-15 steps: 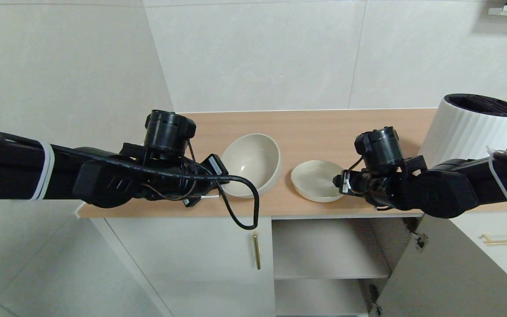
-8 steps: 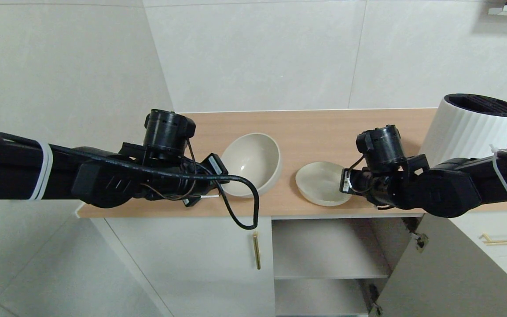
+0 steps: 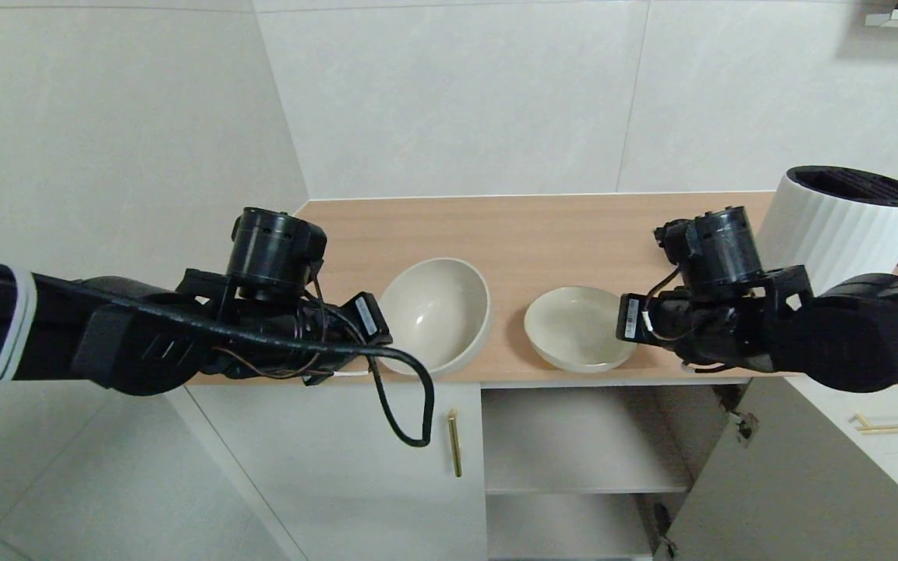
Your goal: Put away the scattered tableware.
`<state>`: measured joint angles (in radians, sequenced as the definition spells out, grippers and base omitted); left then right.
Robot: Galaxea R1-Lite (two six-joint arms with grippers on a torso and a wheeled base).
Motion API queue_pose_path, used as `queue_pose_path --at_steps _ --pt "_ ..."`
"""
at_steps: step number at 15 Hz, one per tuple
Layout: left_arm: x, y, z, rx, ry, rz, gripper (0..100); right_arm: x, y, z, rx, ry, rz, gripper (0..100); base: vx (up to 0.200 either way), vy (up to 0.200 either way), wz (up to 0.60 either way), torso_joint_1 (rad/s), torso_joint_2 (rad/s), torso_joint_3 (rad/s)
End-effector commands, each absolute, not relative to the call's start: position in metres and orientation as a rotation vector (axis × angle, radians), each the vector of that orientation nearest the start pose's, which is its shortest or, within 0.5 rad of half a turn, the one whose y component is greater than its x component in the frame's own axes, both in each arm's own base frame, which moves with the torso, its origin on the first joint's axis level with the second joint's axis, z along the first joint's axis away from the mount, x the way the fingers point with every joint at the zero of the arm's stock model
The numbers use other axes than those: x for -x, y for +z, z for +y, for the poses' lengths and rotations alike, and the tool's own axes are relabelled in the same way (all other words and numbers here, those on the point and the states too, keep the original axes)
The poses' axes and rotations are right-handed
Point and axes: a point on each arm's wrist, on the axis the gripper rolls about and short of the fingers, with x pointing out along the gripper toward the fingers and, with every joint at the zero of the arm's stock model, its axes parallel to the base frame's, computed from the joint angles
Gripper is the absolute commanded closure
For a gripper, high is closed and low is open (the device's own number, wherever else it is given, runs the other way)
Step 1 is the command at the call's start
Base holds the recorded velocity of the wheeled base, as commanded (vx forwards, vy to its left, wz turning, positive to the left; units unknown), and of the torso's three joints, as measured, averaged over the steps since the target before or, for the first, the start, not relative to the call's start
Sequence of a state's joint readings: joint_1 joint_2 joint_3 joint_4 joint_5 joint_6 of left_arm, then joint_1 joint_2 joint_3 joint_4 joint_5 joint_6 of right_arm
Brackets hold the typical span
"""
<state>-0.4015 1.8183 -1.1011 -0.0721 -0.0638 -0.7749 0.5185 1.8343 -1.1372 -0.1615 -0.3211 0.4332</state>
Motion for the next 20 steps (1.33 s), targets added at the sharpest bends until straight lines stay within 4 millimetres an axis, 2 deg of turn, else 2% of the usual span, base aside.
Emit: queue_pose_path --at_steps 1,3,6,20 --pt "-0.285 0.188 -0.122 0.587 -0.212 0.732 100 -0.272 0.211 0.15 -0.247 0.187 0.49 100 0.0 0.0 0.0 0.0 0.0 0.0" --pt "-0.27 0.198 -0.115 0.552 -0.241 0.702 100 -0.254 0.221 0.14 -0.248 0.218 0.514 100 0.0 0.0 0.0 0.0 0.0 0.0" --pt "-0.259 0.2 -0.112 0.52 -0.261 0.691 100 -0.237 0.224 0.132 -0.232 0.255 0.607 100 0.0 0.0 0.0 0.0 0.0 0.0" --pt "-0.258 0.196 -0.112 0.509 -0.259 0.705 100 -0.242 0.204 0.136 -0.176 0.259 0.659 100 -0.014 0.0 0.0 0.0 0.0 0.0"
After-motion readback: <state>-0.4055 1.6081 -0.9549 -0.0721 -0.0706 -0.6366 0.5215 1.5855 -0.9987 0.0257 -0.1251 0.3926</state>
